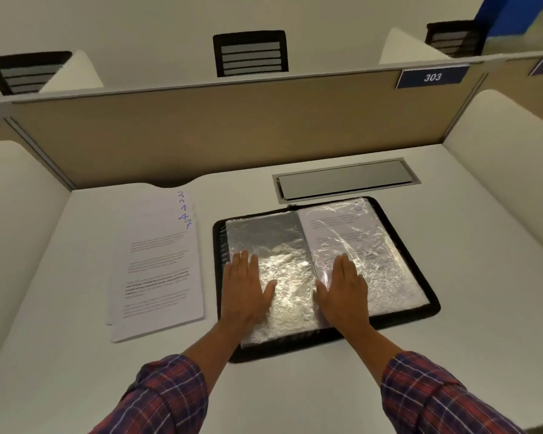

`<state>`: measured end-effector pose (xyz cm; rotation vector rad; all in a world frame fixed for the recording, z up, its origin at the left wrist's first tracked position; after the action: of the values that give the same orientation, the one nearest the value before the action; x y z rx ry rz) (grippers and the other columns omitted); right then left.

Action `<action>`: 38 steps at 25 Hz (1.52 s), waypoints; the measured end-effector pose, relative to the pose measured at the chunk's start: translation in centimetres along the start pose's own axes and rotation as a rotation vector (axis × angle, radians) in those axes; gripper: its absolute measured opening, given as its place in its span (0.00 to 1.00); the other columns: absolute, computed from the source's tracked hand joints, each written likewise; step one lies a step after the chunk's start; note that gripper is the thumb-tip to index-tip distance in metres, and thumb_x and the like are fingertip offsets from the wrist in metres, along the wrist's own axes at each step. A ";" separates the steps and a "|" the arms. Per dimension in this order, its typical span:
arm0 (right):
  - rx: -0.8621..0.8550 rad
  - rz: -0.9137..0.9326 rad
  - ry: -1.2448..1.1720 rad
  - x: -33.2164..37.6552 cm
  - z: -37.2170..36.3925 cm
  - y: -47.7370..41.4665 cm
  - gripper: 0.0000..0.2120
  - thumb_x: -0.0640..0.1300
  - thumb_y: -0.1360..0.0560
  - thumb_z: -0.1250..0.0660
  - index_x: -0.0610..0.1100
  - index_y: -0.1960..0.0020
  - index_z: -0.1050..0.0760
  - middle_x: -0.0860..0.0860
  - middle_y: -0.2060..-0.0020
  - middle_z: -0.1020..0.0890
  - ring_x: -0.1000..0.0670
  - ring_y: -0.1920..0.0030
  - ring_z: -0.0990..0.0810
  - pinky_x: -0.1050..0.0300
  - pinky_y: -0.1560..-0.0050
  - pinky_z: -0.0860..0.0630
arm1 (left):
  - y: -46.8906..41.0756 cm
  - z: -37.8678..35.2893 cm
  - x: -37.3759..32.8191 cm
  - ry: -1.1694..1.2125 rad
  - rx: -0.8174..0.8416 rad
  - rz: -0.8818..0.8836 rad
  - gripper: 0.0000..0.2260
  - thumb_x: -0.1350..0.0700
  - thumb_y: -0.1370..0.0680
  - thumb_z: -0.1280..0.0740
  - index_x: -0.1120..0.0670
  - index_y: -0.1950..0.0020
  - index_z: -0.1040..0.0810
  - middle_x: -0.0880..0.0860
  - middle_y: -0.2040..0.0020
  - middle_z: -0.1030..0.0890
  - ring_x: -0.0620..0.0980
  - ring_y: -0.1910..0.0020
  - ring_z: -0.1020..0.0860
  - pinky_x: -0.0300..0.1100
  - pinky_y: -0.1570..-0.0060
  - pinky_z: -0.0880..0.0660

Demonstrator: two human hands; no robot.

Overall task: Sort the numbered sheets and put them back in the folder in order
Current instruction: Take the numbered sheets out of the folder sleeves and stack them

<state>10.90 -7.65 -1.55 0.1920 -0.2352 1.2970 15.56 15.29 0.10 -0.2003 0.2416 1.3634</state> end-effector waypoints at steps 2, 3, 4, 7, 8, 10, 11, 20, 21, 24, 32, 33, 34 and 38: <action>0.000 -0.085 -0.002 -3.5 0.7 0.3 0.39 0.57 0.18 0.35 0.34 0.19 0.42 0.36 0.20 0.38 0.35 0.21 0.37 0.34 0.25 0.33 | 0.6 -1.1 -2.5 -0.006 0.038 -0.024 0.37 0.33 0.16 0.48 0.54 0.15 0.49 0.56 0.14 0.52 0.56 0.15 0.56 0.53 0.18 0.58; 0.006 -0.125 0.002 -5.0 0.8 0.5 0.39 0.57 0.18 0.35 0.34 0.18 0.43 0.36 0.19 0.39 0.36 0.20 0.38 0.34 0.24 0.35 | 0.9 -1.6 -3.7 -0.002 0.052 -0.038 0.37 0.33 0.17 0.48 0.54 0.15 0.50 0.56 0.14 0.52 0.55 0.16 0.57 0.54 0.18 0.58; 0.009 -0.166 0.010 -6.4 1.0 0.7 0.40 0.58 0.18 0.36 0.33 0.18 0.44 0.36 0.19 0.41 0.36 0.19 0.40 0.34 0.22 0.37 | 1.1 -2.1 -4.8 0.000 0.067 -0.052 0.37 0.33 0.17 0.48 0.54 0.15 0.50 0.56 0.14 0.53 0.55 0.16 0.57 0.54 0.17 0.58; 0.005 -0.273 0.058 -10.0 1.2 1.5 0.40 0.61 0.17 0.41 0.32 0.18 0.44 0.35 0.19 0.42 0.35 0.19 0.41 0.32 0.22 0.40 | 1.7 -4.1 -7.7 -0.004 0.127 -0.092 0.38 0.33 0.18 0.47 0.53 0.15 0.51 0.56 0.14 0.55 0.55 0.16 0.58 0.53 0.18 0.58; 0.013 -0.294 0.071 -10.9 1.2 1.7 0.41 0.62 0.17 0.42 0.31 0.19 0.43 0.34 0.19 0.42 0.35 0.19 0.41 0.31 0.23 0.40 | 1.9 -4.6 -8.5 -0.012 0.148 -0.105 0.39 0.32 0.18 0.47 0.53 0.14 0.52 0.56 0.14 0.56 0.56 0.16 0.58 0.53 0.18 0.58; 0.031 -0.320 0.087 -12.3 1.2 1.8 0.43 0.65 0.18 0.48 0.31 0.20 0.41 0.34 0.19 0.42 0.35 0.19 0.42 0.29 0.23 0.42 | 2.4 -5.8 -9.5 -0.036 0.179 -0.120 0.39 0.31 0.18 0.47 0.52 0.14 0.52 0.56 0.15 0.58 0.58 0.16 0.58 0.54 0.18 0.56; 0.040 -0.323 0.103 -12.9 1.1 1.8 0.44 0.67 0.19 0.51 0.31 0.20 0.39 0.35 0.19 0.42 0.36 0.18 0.42 0.29 0.23 0.44 | 2.6 -6.3 -9.8 -0.045 0.189 -0.122 0.39 0.29 0.19 0.48 0.51 0.14 0.51 0.56 0.15 0.58 0.58 0.16 0.57 0.55 0.18 0.55; -0.100 -0.079 0.065 -13.4 1.8 0.7 0.28 0.52 0.16 0.54 0.44 0.26 0.25 0.39 0.21 0.33 0.37 0.21 0.36 0.28 0.24 0.44 | 2.6 -6.1 -10.4 -0.003 0.110 -0.086 0.40 0.26 0.23 0.42 0.49 0.19 0.38 0.53 0.16 0.43 0.55 0.17 0.45 0.57 0.21 0.42; -0.110 -0.066 0.022 -12.9 2.1 0.4 0.27 0.53 0.16 0.53 0.46 0.26 0.25 0.40 0.21 0.32 0.38 0.21 0.35 0.29 0.24 0.42 | 2.3 -5.9 -10.6 0.002 0.104 -0.081 0.39 0.26 0.23 0.42 0.50 0.20 0.35 0.54 0.17 0.40 0.55 0.19 0.41 0.57 0.23 0.39; -0.116 0.025 -0.108 -10.6 2.5 0.4 0.26 0.55 0.15 0.52 0.47 0.25 0.25 0.41 0.22 0.30 0.39 0.21 0.34 0.30 0.25 0.37 | 0.6 -4.2 -12.0 0.165 0.153 0.047 0.33 0.26 0.20 0.47 0.49 0.31 0.23 0.51 0.29 0.25 0.53 0.30 0.27 0.53 0.32 0.29; 0.055 0.367 -0.363 -4.1 2.6 2.3 0.28 0.62 0.14 0.54 0.53 0.19 0.37 0.46 0.19 0.34 0.46 0.21 0.33 0.49 0.26 0.32 | -3.3 0.0 -15.0 0.878 0.098 0.551 0.29 0.39 0.24 0.25 0.51 0.29 0.28 0.47 0.40 0.23 0.48 0.46 0.19 0.40 0.58 0.24; 0.129 0.401 -0.427 -3.8 2.8 2.7 0.30 0.66 0.15 0.55 0.55 0.17 0.42 0.50 0.18 0.38 0.50 0.19 0.38 0.52 0.24 0.38 | -3.5 0.0 -14.5 0.889 0.070 0.600 0.24 0.46 0.23 0.24 0.52 0.32 0.27 0.48 0.41 0.22 0.47 0.50 0.19 0.39 0.63 0.25; 0.178 0.419 -0.498 -3.9 2.9 3.1 0.32 0.68 0.16 0.54 0.55 0.16 0.46 0.53 0.17 0.41 0.53 0.18 0.43 0.54 0.22 0.42 | -3.6 0.0 -13.8 0.898 0.037 0.643 0.20 0.53 0.24 0.24 0.53 0.35 0.26 0.50 0.43 0.19 0.47 0.54 0.18 0.39 0.65 0.25; 0.098 0.248 -0.527 -6.8 1.8 2.5 0.36 0.68 0.16 0.52 0.49 0.15 0.47 0.51 0.17 0.40 0.51 0.18 0.41 0.46 0.19 0.41 | -3.3 0.2 -9.6 1.061 -0.006 0.755 0.17 0.69 0.26 0.28 0.57 0.40 0.24 0.61 0.55 0.14 0.56 0.62 0.13 0.45 0.65 0.19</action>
<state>6.66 -13.76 -1.71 0.6057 -0.6603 1.4879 16.97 5.73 3.04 -0.9043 1.2975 1.8881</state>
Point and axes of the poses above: each hand's wrist, its own y-axis away from the middle knuckle, its own z-axis out of the back of the hand, x = y × z, the point moved 2 cm from there along -y, towards the middle knuckle
